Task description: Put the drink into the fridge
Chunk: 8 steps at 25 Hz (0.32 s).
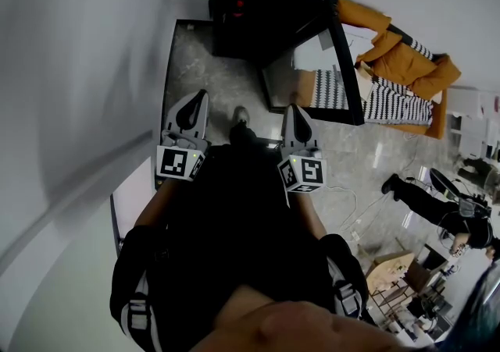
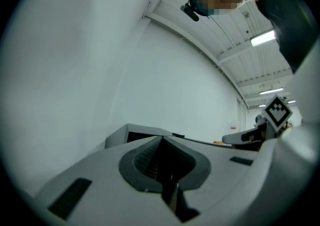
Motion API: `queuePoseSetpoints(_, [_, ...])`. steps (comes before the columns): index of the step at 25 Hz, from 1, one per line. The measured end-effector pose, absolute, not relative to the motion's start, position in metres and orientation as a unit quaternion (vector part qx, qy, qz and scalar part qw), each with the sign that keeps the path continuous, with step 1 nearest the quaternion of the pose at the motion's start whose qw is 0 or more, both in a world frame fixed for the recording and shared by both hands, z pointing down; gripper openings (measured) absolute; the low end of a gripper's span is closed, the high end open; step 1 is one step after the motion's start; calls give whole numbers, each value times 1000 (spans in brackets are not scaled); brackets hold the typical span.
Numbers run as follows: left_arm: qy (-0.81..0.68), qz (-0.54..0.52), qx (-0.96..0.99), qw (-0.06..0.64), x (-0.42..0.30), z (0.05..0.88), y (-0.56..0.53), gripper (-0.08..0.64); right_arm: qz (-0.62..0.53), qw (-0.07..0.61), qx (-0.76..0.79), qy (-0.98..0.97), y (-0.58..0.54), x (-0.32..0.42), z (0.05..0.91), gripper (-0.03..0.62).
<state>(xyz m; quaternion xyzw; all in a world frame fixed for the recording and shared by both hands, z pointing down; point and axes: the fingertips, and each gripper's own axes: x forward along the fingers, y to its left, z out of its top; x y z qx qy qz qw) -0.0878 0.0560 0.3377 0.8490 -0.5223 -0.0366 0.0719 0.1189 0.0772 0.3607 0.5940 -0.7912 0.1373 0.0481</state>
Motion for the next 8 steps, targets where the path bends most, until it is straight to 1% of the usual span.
queuePoseSetpoints(8, [-522, -32, 850, 69, -89, 338, 57, 5, 142, 51, 593, -791, 78, 115, 364, 0])
